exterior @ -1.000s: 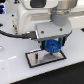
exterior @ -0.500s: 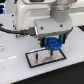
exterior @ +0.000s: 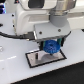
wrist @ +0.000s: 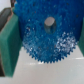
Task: Insert the blue gear onto the right peg, followed by the red gear
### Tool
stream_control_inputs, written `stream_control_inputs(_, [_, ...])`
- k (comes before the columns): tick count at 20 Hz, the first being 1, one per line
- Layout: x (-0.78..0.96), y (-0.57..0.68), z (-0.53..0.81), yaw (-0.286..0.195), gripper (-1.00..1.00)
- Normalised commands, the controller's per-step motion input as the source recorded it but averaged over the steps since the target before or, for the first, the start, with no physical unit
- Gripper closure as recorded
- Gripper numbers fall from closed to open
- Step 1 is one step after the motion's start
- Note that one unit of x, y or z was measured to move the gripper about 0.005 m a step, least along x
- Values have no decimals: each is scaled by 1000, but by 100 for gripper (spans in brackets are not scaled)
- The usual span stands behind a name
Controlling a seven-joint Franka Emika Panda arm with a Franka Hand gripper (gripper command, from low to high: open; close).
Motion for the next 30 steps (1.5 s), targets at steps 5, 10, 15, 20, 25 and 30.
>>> stream_control_inputs(5, [313,14,199,0,100])
stream_control_inputs(10, [402,2,342,0,100])
stream_control_inputs(15, [107,-4,176,0,100])
stream_control_inputs(20, [111,-4,8,0,100])
stream_control_inputs(25, [142,-8,-44,0,100])
stream_control_inputs(30, [59,-39,-86,0,100])
